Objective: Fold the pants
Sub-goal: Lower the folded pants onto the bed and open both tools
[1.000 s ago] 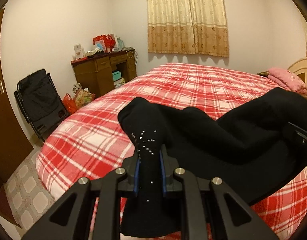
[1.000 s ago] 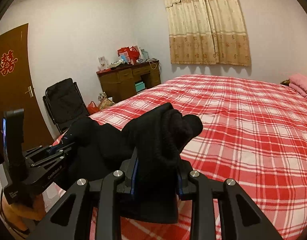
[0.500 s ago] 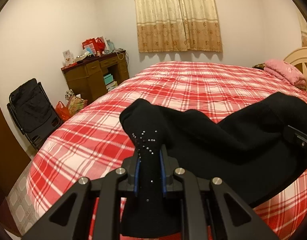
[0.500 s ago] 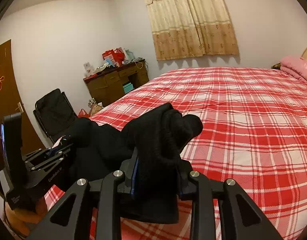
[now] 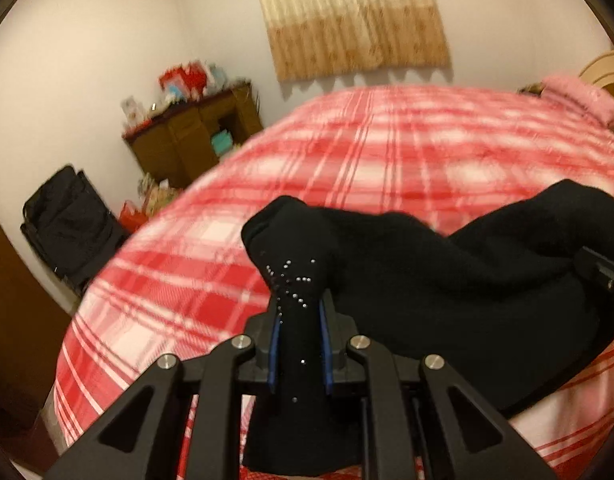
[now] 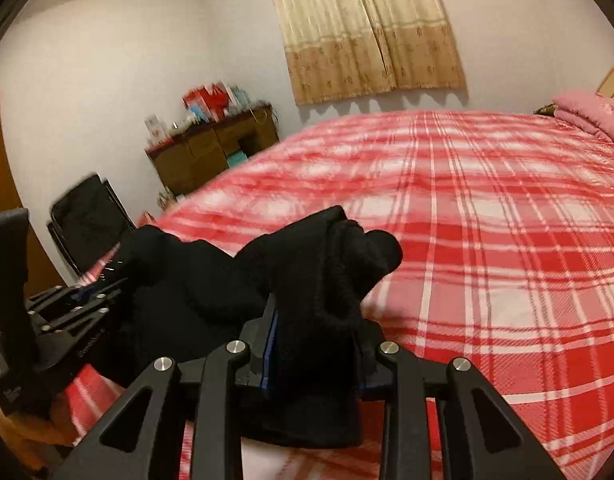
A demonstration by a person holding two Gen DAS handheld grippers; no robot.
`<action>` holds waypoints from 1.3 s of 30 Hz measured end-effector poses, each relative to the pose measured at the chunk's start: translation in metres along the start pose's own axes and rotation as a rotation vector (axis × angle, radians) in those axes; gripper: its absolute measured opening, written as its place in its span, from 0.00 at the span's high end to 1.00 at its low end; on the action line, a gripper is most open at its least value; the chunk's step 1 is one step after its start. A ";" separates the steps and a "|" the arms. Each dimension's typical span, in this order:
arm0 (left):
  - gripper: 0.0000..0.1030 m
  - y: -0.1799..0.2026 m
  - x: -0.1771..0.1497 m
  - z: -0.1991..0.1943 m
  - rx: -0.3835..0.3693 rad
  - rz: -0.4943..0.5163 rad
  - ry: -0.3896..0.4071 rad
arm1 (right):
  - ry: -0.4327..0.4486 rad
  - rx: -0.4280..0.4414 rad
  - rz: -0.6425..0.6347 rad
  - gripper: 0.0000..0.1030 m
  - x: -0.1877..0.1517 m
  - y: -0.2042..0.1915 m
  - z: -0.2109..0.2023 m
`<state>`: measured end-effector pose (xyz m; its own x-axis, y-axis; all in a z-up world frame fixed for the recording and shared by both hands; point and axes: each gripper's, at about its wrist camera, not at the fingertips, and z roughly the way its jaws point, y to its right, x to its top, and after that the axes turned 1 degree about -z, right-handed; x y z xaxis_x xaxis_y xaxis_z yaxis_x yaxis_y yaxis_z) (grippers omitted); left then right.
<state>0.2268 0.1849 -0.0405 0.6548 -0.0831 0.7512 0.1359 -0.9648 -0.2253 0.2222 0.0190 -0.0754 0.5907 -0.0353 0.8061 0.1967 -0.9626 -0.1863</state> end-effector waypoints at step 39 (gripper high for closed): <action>0.00 -0.084 -0.038 -0.031 0.004 -0.255 -0.092 | -0.112 0.067 -0.128 0.66 -0.020 0.000 0.005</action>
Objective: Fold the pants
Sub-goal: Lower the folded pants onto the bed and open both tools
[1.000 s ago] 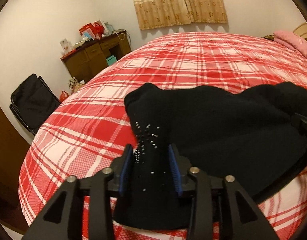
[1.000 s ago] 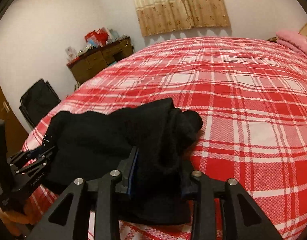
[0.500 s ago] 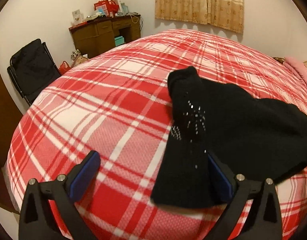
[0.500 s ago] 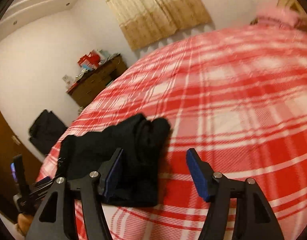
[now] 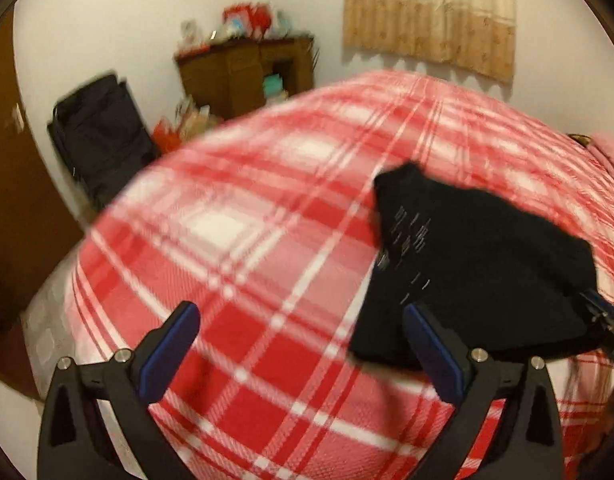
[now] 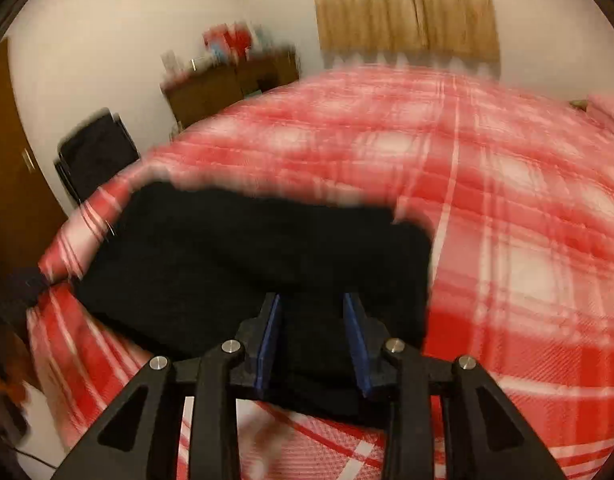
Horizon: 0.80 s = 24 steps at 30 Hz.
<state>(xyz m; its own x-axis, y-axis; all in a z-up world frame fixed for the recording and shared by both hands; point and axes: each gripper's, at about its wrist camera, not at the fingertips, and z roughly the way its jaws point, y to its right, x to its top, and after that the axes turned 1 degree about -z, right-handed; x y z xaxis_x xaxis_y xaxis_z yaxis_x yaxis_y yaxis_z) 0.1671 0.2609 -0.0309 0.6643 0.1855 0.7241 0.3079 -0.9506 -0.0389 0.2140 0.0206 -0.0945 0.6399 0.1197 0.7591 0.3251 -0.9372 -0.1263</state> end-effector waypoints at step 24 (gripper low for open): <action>0.09 0.105 0.039 0.087 -0.180 0.082 -0.140 | 0.045 0.054 0.069 0.65 -0.008 0.008 -0.002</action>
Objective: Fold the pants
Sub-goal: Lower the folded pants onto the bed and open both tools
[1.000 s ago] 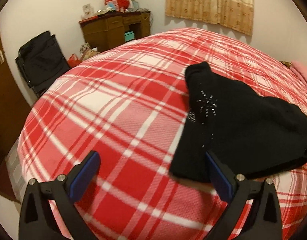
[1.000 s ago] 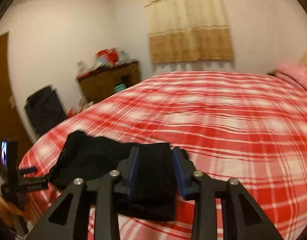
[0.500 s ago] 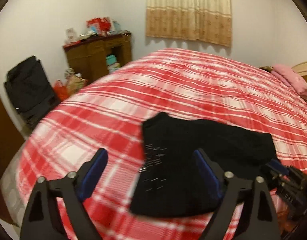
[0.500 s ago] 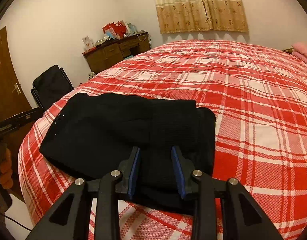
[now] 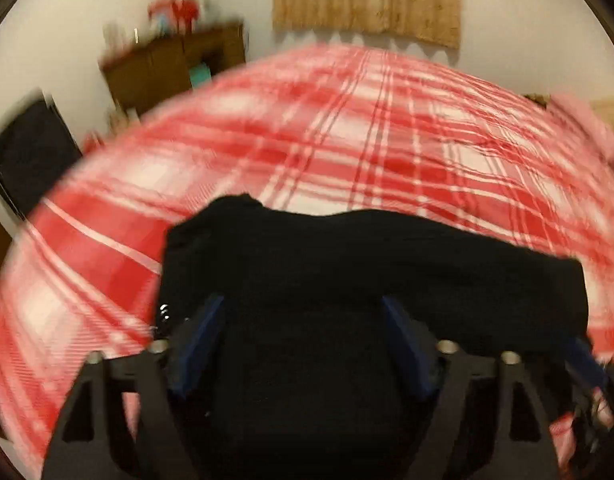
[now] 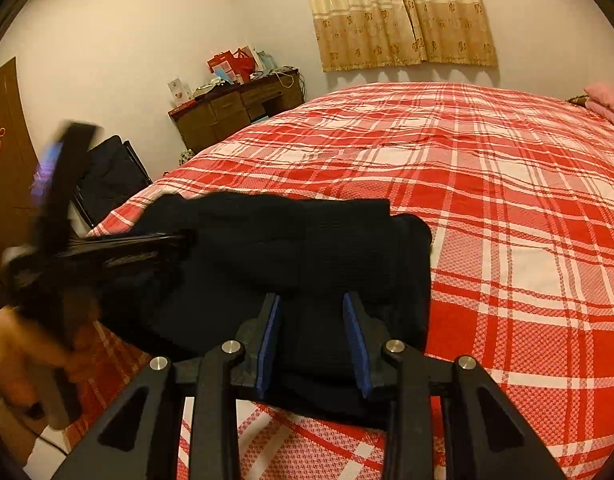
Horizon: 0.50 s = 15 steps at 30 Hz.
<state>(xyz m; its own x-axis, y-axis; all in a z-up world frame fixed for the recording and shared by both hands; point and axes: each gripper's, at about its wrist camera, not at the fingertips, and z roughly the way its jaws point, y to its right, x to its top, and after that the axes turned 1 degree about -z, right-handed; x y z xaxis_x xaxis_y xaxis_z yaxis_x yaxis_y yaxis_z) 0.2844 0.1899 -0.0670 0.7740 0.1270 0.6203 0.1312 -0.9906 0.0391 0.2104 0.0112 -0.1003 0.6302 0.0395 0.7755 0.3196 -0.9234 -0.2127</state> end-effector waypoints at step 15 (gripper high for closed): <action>0.00 0.051 -0.048 -0.060 0.104 0.232 0.144 | 0.124 0.052 0.045 0.66 -0.003 -0.002 -0.034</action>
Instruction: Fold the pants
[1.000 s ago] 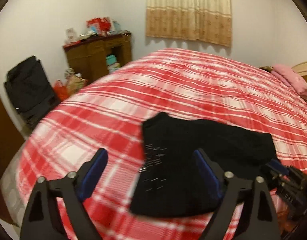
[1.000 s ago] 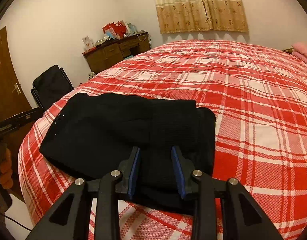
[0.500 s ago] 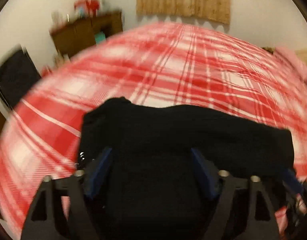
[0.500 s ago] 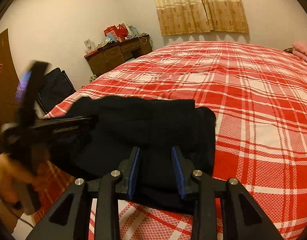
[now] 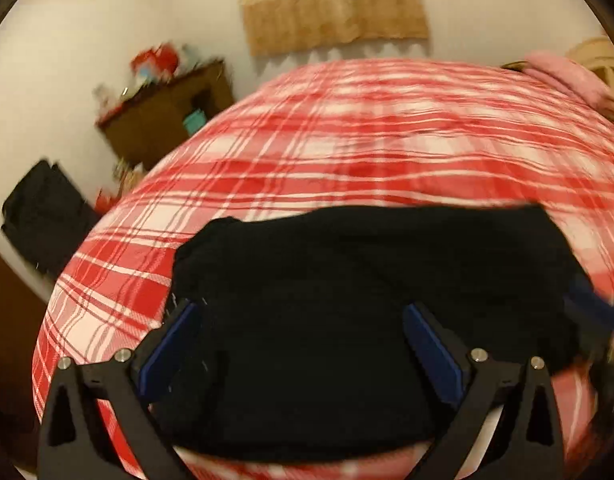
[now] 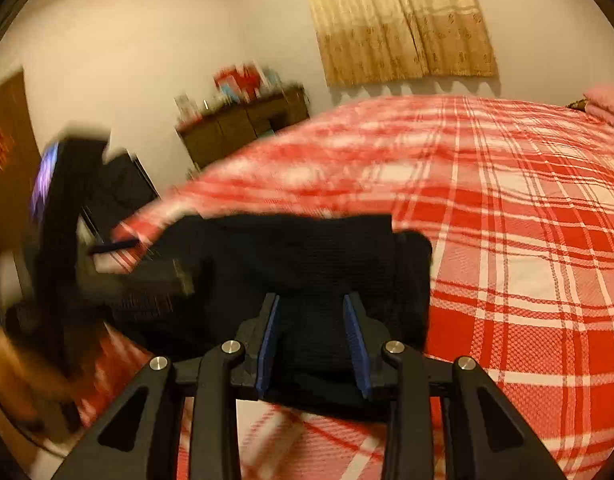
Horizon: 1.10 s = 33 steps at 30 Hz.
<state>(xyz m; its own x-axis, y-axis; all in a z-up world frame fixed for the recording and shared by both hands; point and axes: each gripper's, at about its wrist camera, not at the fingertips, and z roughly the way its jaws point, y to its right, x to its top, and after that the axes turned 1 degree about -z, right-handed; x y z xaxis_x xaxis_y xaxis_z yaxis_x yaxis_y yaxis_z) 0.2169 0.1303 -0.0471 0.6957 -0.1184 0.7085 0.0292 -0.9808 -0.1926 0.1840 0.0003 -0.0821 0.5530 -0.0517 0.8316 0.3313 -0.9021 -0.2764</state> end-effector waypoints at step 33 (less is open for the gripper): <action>0.00 -0.058 -0.077 -0.129 0.022 -0.193 0.172 | 0.061 -0.017 0.057 0.32 -0.037 -0.083 -0.128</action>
<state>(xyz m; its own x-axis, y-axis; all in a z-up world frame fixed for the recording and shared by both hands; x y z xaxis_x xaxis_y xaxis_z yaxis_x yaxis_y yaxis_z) 0.0690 0.1758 -0.0030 0.5434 0.0446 0.8383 0.1669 -0.9844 -0.0559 0.0384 0.0229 -0.0284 0.5232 -0.1288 0.8425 0.2869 -0.9042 -0.3163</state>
